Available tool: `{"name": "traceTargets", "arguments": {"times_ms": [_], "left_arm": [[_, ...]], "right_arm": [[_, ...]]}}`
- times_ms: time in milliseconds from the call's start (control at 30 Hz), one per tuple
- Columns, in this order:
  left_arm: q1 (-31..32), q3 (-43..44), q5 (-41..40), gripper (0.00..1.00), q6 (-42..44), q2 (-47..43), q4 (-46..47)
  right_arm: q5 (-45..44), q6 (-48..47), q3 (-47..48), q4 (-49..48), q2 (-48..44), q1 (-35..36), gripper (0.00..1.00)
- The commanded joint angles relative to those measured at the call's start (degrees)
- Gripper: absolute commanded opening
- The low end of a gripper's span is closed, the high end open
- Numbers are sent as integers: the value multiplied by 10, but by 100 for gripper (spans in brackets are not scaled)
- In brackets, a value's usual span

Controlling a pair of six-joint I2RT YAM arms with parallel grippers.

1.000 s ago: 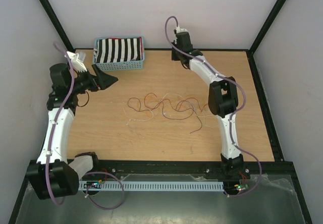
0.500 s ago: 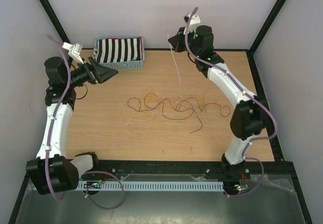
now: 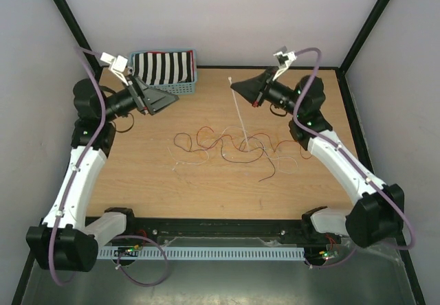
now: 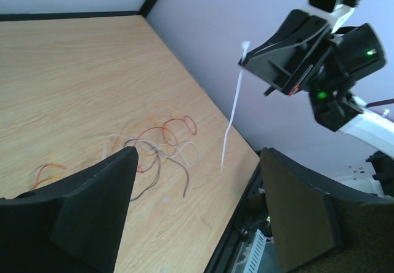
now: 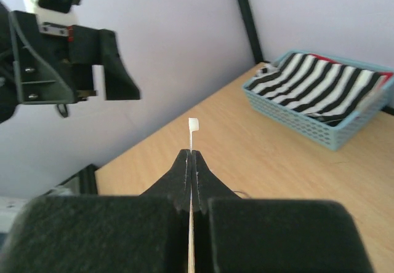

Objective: Zip-tie the wires
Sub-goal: Pick up the ribbon at the center of the board.

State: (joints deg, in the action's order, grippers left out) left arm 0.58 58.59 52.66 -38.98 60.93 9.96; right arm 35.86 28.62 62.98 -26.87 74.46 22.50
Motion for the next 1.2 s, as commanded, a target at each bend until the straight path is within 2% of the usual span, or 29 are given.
{"name": "traceTargets", "arguments": {"times_ms": [0,267,533,800,1167], "left_arm": [[54,20,-47,81,-24,-11,63],[143,-2,-117,77,-36,-6,123],[205,-1,-145,72,-44,25,160],[243,10,-154,67,-45,50,185],[262,14,-150,59,-52,59,199]], "right_arm": [[59,125,-63,-135,-47,1,0],[79,174,-102,-163,-94,30,0],[76,183,-117,-168,-108,59,0],[74,185,-121,-173,-101,73,0],[66,188,-121,-185,-80,79,0]]}}
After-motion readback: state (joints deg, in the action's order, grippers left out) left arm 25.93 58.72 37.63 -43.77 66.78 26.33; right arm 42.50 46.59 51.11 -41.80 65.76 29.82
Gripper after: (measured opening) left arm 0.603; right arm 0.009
